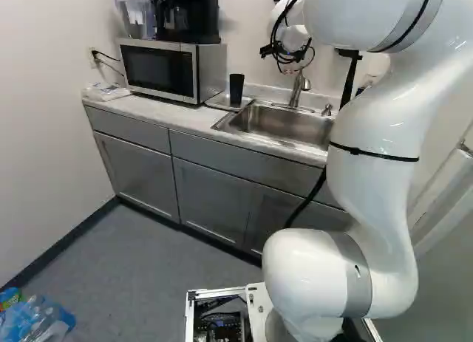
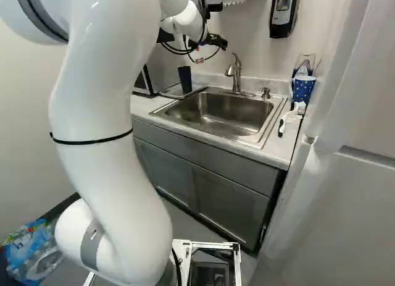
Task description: Rinse the cup and place it in the tray
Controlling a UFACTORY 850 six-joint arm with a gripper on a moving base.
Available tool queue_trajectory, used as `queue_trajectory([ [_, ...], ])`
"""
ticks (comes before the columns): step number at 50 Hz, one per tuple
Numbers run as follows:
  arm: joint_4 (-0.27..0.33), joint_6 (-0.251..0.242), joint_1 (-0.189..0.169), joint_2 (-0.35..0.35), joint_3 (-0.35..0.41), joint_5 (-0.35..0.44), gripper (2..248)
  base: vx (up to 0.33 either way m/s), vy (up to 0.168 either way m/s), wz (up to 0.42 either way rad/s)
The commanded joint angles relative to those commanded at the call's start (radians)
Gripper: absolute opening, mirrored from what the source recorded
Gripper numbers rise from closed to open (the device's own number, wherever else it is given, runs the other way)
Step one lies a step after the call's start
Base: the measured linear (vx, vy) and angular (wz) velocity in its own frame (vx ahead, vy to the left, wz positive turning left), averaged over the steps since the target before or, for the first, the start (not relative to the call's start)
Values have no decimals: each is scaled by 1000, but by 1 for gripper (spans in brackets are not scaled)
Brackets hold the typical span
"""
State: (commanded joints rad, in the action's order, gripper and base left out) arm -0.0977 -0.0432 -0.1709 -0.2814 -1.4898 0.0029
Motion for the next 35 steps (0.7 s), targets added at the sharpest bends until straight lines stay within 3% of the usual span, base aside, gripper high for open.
queue_trajectory([
  [35,0,0,6,183,201,-40,247,0,0,0],
])
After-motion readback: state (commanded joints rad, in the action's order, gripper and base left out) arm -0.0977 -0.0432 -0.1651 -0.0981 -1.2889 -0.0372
